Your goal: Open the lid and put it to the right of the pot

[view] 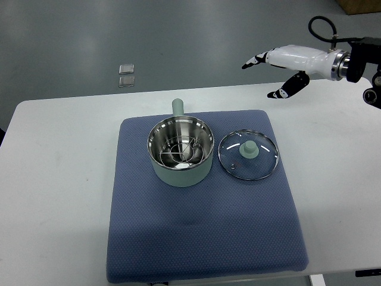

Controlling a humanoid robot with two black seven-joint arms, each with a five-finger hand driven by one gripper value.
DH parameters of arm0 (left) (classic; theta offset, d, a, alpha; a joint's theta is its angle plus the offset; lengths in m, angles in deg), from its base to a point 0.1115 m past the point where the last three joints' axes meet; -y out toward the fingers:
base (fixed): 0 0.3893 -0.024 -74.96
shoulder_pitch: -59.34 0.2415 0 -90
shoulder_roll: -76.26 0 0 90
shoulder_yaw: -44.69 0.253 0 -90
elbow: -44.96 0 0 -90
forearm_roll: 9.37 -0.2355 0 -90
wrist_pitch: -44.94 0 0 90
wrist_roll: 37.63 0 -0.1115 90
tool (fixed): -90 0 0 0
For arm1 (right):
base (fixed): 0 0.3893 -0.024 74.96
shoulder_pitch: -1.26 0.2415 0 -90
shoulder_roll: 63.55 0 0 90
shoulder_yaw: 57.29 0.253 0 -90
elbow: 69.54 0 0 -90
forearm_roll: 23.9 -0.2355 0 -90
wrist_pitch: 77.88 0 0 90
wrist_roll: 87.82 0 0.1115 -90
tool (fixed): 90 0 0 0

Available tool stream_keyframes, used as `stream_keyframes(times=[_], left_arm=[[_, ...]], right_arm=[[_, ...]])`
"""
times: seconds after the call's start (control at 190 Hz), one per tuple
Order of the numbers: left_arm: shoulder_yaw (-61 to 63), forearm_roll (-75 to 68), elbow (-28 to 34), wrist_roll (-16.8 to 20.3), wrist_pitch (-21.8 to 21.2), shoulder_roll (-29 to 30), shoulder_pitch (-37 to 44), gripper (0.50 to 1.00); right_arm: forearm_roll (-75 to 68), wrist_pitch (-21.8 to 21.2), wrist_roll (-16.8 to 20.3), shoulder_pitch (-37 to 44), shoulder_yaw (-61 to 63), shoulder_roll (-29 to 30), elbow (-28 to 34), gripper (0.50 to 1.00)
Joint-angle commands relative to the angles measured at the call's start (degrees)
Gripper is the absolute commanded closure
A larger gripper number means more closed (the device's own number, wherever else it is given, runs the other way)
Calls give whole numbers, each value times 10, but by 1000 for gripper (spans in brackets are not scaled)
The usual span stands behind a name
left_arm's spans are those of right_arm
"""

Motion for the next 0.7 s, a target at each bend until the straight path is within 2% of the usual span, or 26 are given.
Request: stream_keyframes(times=[0.0,0.095,0.247,0.321,0.326,0.379,0.469,0.474,0.537,0.59,0.595,0.685,0.695], left_arm=[[0,0,0,0,1,0,0,500],[0,0,0,0,0,0,0,500],[0,0,0,0,1,0,0,500],[0,0,0,0,1,0,0,500],[0,0,0,0,0,0,0,500],[0,0,0,0,1,0,0,500],[0,0,0,0,0,0,0,500],[0,0,0,0,1,0,0,500],[0,0,0,0,0,0,0,500],[0,0,0,0,0,0,0,500],[0,0,0,0,0,0,0,500],[0,0,0,0,0,0,0,500],[0,0,0,0,0,0,0,500]], right_arm=[[-53,-2,5,-75,121,-2,-4,601],[-92,-3,6,-136,209,12,-13,599],[-178,-6,9,-243,363,79,-35,599],[-188,-9,11,-255,381,89,-37,599],[-210,-20,24,-280,422,113,-46,601],[-233,-32,44,-304,467,142,-53,601],[-245,-37,54,-317,493,160,-55,599],[-256,-45,70,-337,535,186,-62,599],[-259,-56,85,-353,576,216,-68,599],[-259,-56,85,-353,576,216,-68,599],[-260,-65,95,-365,605,240,-72,599],[-260,-73,103,-376,627,260,-74,599],[-260,-81,111,-390,652,281,-74,597]])
